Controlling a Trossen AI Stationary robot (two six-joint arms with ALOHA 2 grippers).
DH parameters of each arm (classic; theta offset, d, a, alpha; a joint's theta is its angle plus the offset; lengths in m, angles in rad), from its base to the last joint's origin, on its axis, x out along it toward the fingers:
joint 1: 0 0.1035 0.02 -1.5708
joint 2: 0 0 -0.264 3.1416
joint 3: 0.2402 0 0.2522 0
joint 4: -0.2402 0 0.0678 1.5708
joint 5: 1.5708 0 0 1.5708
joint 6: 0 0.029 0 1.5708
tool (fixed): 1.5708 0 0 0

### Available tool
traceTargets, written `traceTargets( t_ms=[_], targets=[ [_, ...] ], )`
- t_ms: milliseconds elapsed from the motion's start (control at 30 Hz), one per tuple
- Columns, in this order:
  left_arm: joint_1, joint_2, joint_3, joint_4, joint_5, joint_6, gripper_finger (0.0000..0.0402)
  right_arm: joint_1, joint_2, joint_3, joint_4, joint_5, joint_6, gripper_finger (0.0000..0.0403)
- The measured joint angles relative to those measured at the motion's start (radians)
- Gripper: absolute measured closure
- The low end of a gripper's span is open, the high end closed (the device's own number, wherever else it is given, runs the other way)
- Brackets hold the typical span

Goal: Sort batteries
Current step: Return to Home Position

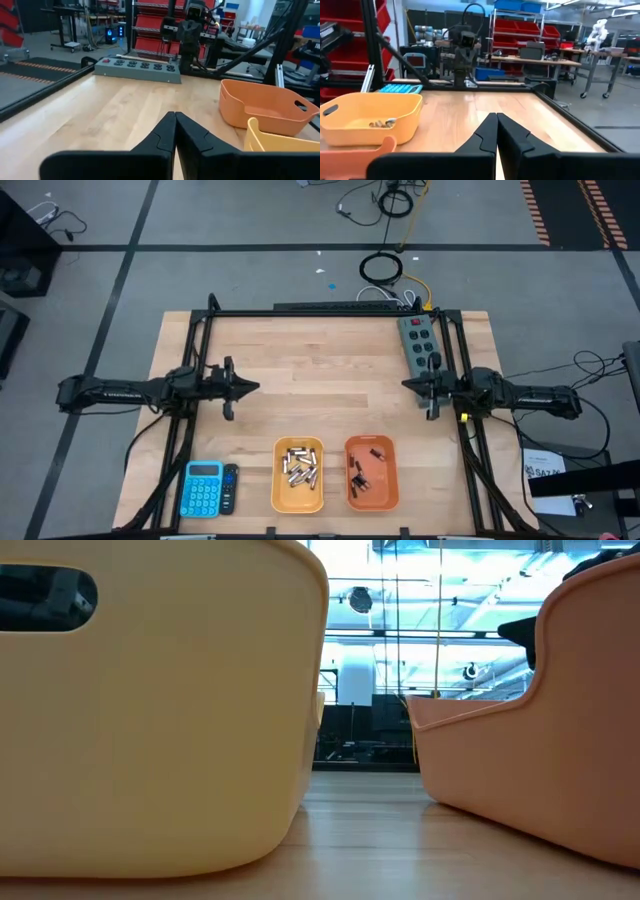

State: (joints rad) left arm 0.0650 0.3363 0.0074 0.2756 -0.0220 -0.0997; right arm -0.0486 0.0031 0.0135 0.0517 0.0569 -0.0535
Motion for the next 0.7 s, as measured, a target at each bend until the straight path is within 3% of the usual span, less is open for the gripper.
traceTargets(
  t_ms=[233, 433, 700],
  targets=[
    [-0.001, -0.054, 0.0, -0.038, -0.041, -0.016, 0.0385, 0.0, 0.002, 0.0, -0.003, 0.114, 0.148, 0.0403],
    [-0.001, -0.053, 0.0, -0.097, -0.047, -0.016, 0.0385, 0.0, 0.002, 0.001, -0.004, 0.12, 0.252, 0.0403],
    [-0.001, -0.05, -0.001, -0.128, -0.049, -0.016, 0.0385, 0.0, 0.003, 0.001, -0.005, 0.12, 0.252, 0.0403]
  ],
)
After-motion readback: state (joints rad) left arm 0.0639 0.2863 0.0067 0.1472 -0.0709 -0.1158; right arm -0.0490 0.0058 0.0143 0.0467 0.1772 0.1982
